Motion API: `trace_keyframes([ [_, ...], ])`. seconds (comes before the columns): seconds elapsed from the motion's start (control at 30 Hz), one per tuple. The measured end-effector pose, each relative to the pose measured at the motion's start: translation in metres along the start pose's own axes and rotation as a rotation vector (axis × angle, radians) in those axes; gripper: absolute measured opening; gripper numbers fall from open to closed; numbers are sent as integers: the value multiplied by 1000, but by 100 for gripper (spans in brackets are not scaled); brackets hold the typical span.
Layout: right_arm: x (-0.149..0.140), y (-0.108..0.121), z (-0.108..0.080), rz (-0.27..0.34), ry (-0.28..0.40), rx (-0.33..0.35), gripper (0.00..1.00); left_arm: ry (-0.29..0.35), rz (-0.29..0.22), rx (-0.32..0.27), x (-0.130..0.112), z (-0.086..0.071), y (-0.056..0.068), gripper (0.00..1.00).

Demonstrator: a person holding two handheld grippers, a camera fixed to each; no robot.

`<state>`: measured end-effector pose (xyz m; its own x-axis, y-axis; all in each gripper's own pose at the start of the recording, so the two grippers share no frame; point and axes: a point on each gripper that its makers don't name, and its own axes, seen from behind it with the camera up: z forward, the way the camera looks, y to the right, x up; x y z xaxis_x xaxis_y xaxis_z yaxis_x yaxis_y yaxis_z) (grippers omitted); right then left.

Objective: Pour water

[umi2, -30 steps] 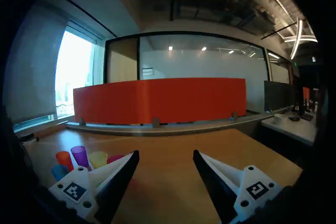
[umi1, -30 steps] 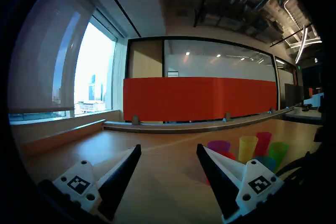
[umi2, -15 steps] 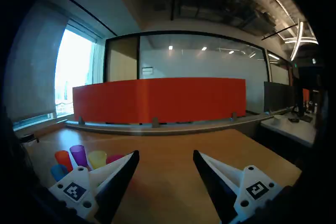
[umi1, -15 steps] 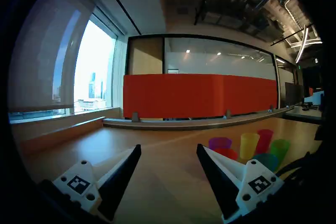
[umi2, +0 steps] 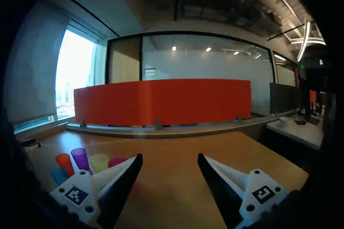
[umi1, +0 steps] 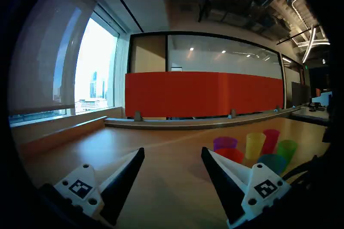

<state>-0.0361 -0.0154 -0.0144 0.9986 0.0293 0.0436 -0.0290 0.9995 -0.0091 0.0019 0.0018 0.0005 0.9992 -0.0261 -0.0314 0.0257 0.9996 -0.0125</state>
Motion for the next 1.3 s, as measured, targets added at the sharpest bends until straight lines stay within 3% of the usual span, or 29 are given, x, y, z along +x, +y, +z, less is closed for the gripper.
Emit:
trace_keyframes([
  [0.47, 1, 3, -7, -6, 13, 3, 99, -1, 3, -1, -1, 1, 1, 98],
  [0.8, 6, 14, -17, -30, 65, -3, 99, -1, 3, -1, -1, 1, 2, 99],
  [1.3, -10, 7, -3, -30, 113, 21, 99, -1, 3, -1, -1, 1, 2, 98],
])
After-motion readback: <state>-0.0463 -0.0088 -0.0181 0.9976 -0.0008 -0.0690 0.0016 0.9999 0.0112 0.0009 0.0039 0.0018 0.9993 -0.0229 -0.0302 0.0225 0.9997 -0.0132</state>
